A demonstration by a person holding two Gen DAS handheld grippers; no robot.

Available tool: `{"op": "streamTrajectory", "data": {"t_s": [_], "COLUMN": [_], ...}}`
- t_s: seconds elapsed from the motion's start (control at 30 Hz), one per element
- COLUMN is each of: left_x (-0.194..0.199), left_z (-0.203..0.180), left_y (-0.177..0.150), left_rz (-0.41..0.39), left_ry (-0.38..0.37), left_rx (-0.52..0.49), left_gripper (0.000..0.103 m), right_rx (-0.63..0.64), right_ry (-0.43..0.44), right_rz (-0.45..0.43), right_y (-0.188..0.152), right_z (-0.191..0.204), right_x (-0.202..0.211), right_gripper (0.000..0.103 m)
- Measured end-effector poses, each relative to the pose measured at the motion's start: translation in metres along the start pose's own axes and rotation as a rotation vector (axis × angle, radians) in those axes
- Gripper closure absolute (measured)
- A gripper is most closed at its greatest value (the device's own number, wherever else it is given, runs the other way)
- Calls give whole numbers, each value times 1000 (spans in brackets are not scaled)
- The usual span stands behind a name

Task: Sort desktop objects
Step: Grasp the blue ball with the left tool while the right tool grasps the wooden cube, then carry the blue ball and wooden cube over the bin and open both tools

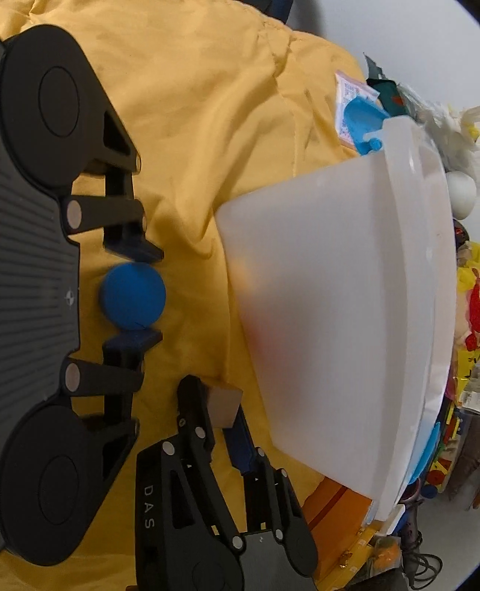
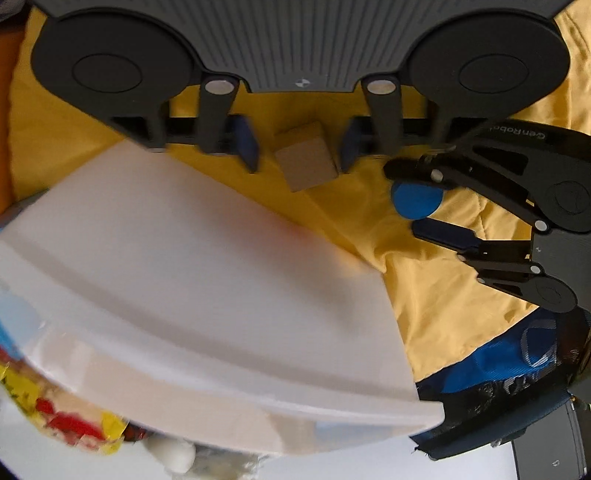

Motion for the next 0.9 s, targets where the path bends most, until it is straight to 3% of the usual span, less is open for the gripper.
{"op": "streamTrajectory", "data": {"t_s": [0.2,0.37,0.7,0.9], "left_x": [21,54,113,131], "left_z": [0,1,9,8], "left_y": [-5,3,66,107], "left_rz": [-37,-76,-193,-225], "left_ry": [-12,-22,-39,-35], "left_rx": [-11,20,46,16], "left_gripper": [61,61,61,61], "right_rx": [-54,-151,-256,-261], "right_ry": [9,27,7,-30], "right_rz": [-35,-97,-252,-289], "right_y": [-5,-14,23,53], "right_z": [-7,-21,-55,-68], "right_x": [17,59,143,159], "right_gripper": [65,65,65,65]}}
Point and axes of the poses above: each gripper's, at about its wrist camera, not at the fingertips, and x roughly against the way its jaws point, z to its left, y to its top, the point moved 7 cm from there along -x, roughly the way its jaws point, and after that the axes turned 2 degrees about z, right-handed, at the moved point
